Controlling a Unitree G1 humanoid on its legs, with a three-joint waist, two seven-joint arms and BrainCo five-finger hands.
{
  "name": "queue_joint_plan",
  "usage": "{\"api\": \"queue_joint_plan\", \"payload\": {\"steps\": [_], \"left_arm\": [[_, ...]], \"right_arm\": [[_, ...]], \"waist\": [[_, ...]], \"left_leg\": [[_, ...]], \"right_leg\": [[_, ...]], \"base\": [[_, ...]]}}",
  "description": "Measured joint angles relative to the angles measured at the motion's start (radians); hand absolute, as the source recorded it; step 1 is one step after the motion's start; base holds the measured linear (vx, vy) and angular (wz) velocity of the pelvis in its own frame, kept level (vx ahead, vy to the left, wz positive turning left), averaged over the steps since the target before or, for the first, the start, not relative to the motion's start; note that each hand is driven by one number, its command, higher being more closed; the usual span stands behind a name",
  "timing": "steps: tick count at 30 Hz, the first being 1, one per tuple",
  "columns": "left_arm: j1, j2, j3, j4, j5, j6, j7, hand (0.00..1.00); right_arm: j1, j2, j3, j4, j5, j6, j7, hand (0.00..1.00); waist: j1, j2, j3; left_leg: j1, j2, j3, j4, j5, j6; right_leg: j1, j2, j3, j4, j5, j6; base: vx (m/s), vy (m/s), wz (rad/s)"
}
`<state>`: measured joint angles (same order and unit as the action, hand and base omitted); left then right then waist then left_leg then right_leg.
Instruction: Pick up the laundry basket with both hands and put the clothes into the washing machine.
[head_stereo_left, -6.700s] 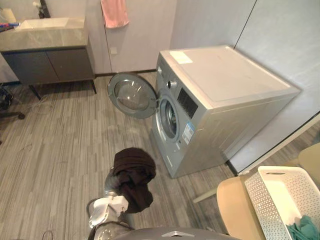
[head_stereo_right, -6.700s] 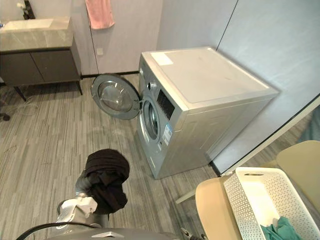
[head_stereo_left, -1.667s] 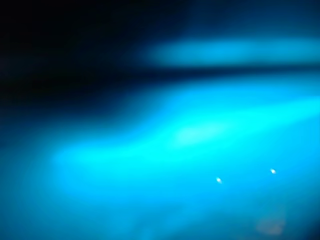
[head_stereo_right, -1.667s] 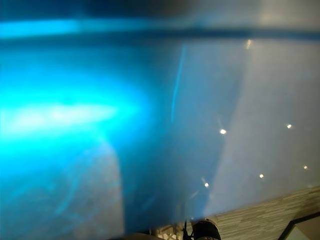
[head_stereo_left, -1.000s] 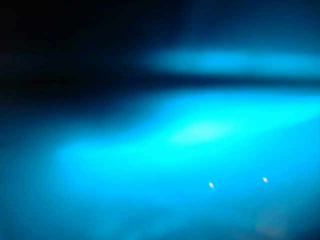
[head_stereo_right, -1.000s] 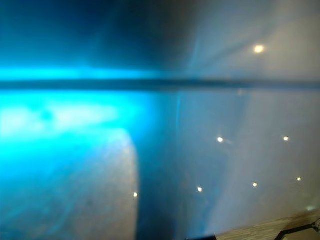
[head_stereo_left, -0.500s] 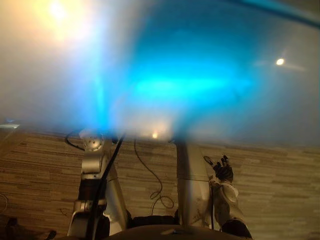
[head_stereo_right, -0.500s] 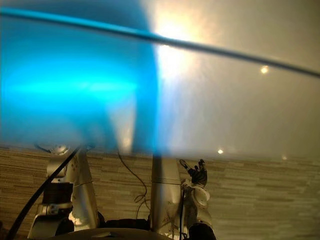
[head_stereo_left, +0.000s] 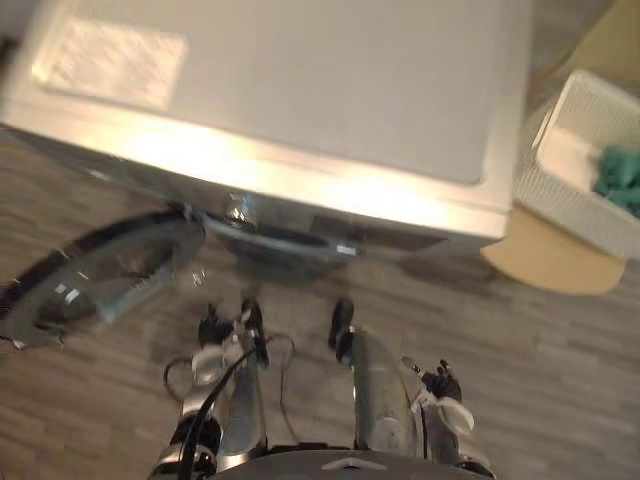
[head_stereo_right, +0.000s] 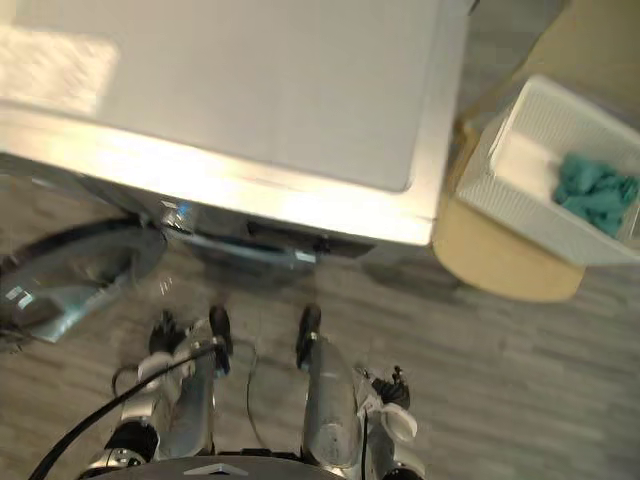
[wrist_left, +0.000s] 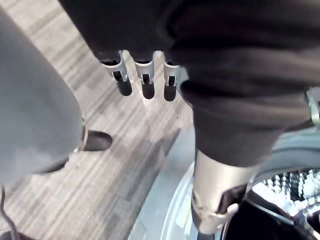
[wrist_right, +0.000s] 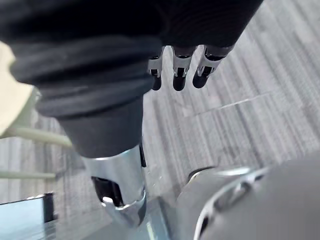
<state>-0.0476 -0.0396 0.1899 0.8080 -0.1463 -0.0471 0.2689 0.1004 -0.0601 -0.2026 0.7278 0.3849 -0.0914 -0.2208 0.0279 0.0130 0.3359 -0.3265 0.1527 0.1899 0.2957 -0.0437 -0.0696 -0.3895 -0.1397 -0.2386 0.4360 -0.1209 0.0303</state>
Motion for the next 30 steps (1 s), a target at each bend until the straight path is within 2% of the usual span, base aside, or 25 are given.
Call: {"api": "queue_joint_plan", "payload": {"steps": [1,2,5,9,11,13,16,18,19,21,23,24,25,28,29,30], "left_arm": [[0.02,-0.002,0.024,0.022,0.006,0.003,-0.002,0.0],[0.06,-0.003,0.077,0.061,0.028,0.012,-0.016,0.0],[0.114,-0.014,0.177,0.12,0.049,0.037,-0.028,0.0],[0.14,-0.054,0.287,0.129,0.06,0.047,-0.038,0.0],[0.141,-0.06,0.301,0.147,0.057,0.048,-0.056,0.0],[0.142,-0.061,0.298,0.16,0.037,0.049,-0.066,0.0],[0.142,-0.057,0.264,0.169,0.03,0.047,-0.072,0.0],[0.14,-0.026,0.196,0.19,0.032,0.046,-0.074,0.0],[0.139,-0.016,0.171,0.197,0.032,0.046,-0.075,0.0],[0.126,0.015,0.084,0.209,0.038,0.045,-0.081,0.0],[0.102,0.027,0.038,0.232,0.049,0.045,-0.087,0.0],[0.084,0.028,0.017,0.237,0.07,0.044,-0.098,0.0],[0.075,0.03,0.007,0.239,0.079,0.044,-0.103,0.0],[0.041,0.031,0.033,0.259,0.122,0.043,-0.106,0.0],[0.03,0.037,0.055,0.267,0.133,0.043,-0.106,0.0],[0.018,0.032,0.101,0.283,0.151,0.043,-0.109,0.0]], "right_arm": [[0.011,0.005,-0.003,0.0,0.0,0.005,0.001,0.0],[0.024,0.017,-0.014,0.002,-0.003,0.01,0.004,0.0],[0.026,0.021,-0.044,0.008,-0.039,0.013,0.039,0.0],[0.019,0.041,-0.08,0.072,-0.039,0.029,0.072,0.0],[0.011,0.043,-0.099,0.114,-0.039,0.033,0.081,0.0],[0.011,0.045,-0.124,0.14,-0.039,0.036,0.084,0.0],[0.009,0.046,-0.154,0.199,-0.039,0.051,0.09,0.0],[0.014,0.046,-0.165,0.235,-0.042,0.056,0.091,0.0],[0.018,0.045,-0.165,0.241,-0.048,0.058,0.091,0.0],[0.047,0.049,-0.184,0.262,-0.069,0.062,0.103,0.0],[0.055,0.044,-0.192,0.264,-0.07,0.065,0.107,0.0],[0.059,0.043,-0.192,0.265,-0.069,0.065,0.108,0.0],[0.06,0.043,-0.191,0.267,-0.07,0.066,0.108,0.0],[0.052,0.049,-0.159,0.227,-0.079,0.065,0.11,0.0],[0.047,0.054,-0.148,0.217,-0.08,0.064,0.111,0.0],[0.015,0.059,-0.13,0.213,-0.087,0.058,0.113,0.0]], "waist": [[0.003,0.005,-0.026],[0.009,0.017,-0.08],[0.016,0.046,-0.144],[0.029,0.056,-0.195],[0.028,0.051,-0.225],[0.02,0.051,-0.255],[0.018,0.034,-0.298],[0.009,0.009,-0.316],[0.002,0.009,-0.321],[-0.023,-0.01,-0.327],[-0.037,-0.025,-0.32],[-0.042,-0.024,-0.314],[-0.037,-0.038,-0.305],[-0.032,-0.048,-0.277],[-0.029,-0.062,-0.263],[-0.02,-0.022,-0.235]], "left_leg": [[0.029,-0.001,0.001,-0.013,0.0,-0.001],[0.075,-0.001,0.002,-0.035,-0.004,-0.006],[0.158,0.001,-0.003,-0.034,-0.028,-0.013],[0.207,0.018,-0.028,0.075,-0.104,-0.025],[0.209,0.023,-0.043,0.126,-0.14,-0.025],[0.207,0.023,-0.045,0.137,-0.165,-0.016],[0.227,0.004,0.0,0.082,-0.166,-0.005],[0.264,-0.055,-0.01,-0.022,-0.134,0.006],[0.273,-0.072,-0.02,-0.055,-0.122,0.011],[0.302,-0.112,-0.027,-0.154,-0.093,0.014],[0.316,-0.126,-0.026,-0.192,-0.078,0.018],[0.33,-0.127,-0.009,-0.2,-0.06,0.022],[0.331,-0.125,0.017,-0.199,-0.058,0.023],[0.319,-0.1,0.15,-0.144,-0.085,0.037],[0.308,-0.087,0.2,-0.126,-0.096,0.057],[0.294,-0.02,0.298,-0.127,-0.096,0.071]], "right_leg": [[0.028,0.001,-0.002,-0.01,-0.006,0.002],[0.074,0.005,-0.006,-0.029,-0.015,0.006],[0.173,0.008,-0.018,-0.054,-0.031,0.017],[0.269,0.021,-0.01,-0.06,-0.06,0.027],[0.282,0.03,0.013,-0.063,-0.057,0.033],[0.285,0.038,0.035,-0.08,-0.042,0.043],[0.288,0.041,0.091,-0.17,0.022,0.051],[0.289,0.034,0.142,-0.257,0.079,0.05],[0.29,0.032,0.151,-0.284,0.096,0.049],[0.302,0.024,0.173,-0.363,0.141,0.043],[0.302,0.023,0.179,-0.388,0.153,0.031],[0.295,0.025,0.201,-0.39,0.179,0.039],[0.283,0.03,0.224,-0.392,0.187,0.043],[0.246,0.068,0.305,-0.425,0.278,0.018],[0.232,0.087,0.319,-0.459,0.337,-0.024],[0.207,0.131,0.277,-0.481,0.392,-0.106]], "base": [[0.2,-0.029,0.17],[0.15,-0.016,0.05],[0.14,0.002,0.11],[0.03,0.047,0.02],[0.0,0.097,-0.25],[-0.03,0.111,-0.26],[-0.04,0.143,-0.48],[-0.03,0.14,-0.66],[-0.04,0.142,-0.66],[-0.01,0.105,-0.43],[0.04,0.061,-0.25],[0.05,0.061,-0.49],[0.05,0.048,-0.83],[0.03,0.029,-1.29],[-0.08,-0.006,-1.85],[-0.11,-0.015,-2.05]]}}
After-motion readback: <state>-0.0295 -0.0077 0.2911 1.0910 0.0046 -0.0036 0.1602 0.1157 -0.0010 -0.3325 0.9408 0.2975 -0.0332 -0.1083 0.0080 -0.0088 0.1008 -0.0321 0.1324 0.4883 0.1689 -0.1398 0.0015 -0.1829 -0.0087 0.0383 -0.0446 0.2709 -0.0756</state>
